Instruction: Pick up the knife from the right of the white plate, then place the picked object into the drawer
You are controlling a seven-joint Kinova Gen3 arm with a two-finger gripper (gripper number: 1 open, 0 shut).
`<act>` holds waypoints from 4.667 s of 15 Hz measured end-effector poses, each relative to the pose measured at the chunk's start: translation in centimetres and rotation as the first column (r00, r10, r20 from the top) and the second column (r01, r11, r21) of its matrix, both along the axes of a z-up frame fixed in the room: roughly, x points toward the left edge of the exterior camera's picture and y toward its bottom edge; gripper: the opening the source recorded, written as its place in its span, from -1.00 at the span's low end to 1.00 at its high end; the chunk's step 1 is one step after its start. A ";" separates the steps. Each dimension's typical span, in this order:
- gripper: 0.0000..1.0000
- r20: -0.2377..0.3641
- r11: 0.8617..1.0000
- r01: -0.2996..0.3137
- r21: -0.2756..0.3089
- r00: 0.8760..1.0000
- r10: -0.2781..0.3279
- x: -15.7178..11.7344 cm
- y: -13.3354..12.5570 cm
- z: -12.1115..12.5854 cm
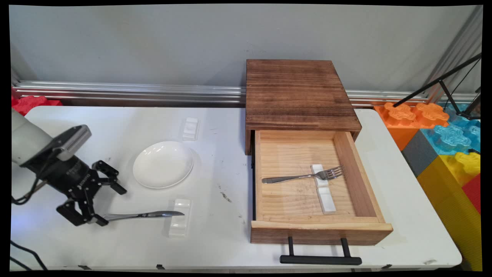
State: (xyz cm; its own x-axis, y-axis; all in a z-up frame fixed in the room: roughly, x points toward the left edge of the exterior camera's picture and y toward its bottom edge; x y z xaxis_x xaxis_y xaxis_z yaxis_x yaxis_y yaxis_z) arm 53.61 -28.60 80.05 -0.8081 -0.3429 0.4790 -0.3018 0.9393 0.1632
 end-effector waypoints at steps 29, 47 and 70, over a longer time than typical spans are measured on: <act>-1.00 -0.052 0.997 0.032 -0.070 0.998 -0.035 -2.1 -1.3 -6.4; -1.00 -0.073 0.997 0.032 -0.074 0.997 -0.038 -3.4 -2.0 -3.8; -1.00 -0.207 0.996 -0.084 -0.032 0.976 0.076 -12.2 -8.1 8.3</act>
